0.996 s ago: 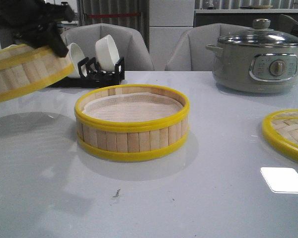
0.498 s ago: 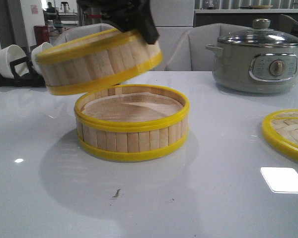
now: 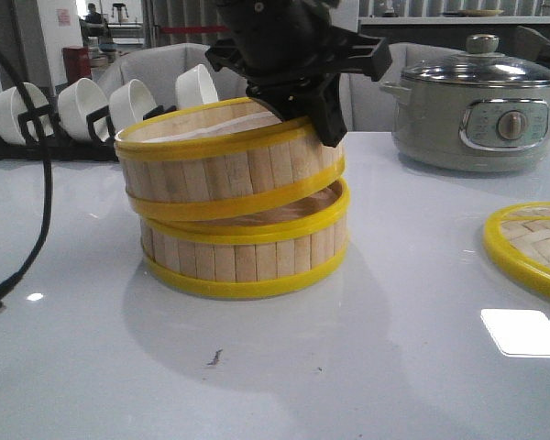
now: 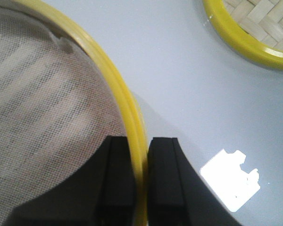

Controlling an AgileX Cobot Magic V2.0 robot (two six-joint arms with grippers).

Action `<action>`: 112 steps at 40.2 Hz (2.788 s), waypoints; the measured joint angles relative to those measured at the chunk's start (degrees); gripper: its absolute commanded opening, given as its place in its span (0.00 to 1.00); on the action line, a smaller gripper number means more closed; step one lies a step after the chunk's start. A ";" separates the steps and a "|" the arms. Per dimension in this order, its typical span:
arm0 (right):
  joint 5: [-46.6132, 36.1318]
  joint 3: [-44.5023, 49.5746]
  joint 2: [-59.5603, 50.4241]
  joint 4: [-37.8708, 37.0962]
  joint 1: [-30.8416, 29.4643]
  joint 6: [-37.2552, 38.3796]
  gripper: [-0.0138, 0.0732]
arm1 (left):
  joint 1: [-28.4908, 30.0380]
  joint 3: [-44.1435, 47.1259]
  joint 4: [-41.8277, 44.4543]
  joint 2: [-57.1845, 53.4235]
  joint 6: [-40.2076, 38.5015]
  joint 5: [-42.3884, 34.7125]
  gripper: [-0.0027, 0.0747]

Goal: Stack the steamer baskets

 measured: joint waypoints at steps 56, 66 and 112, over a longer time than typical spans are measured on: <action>0.00 0.00 0.00 0.20 0.00 0.00 0.59 | 0.00 -0.44 -4.52 4.25 0.00 -2.60 0.59; 0.00 0.00 0.00 0.20 0.00 0.00 0.59 | 0.00 -1.32 -4.76 4.11 0.00 -0.41 0.60; -0.68 0.00 0.00 0.20 0.00 0.00 0.59 | 33.25 21.79 0.64 -45.93 -1.40 -9.12 0.15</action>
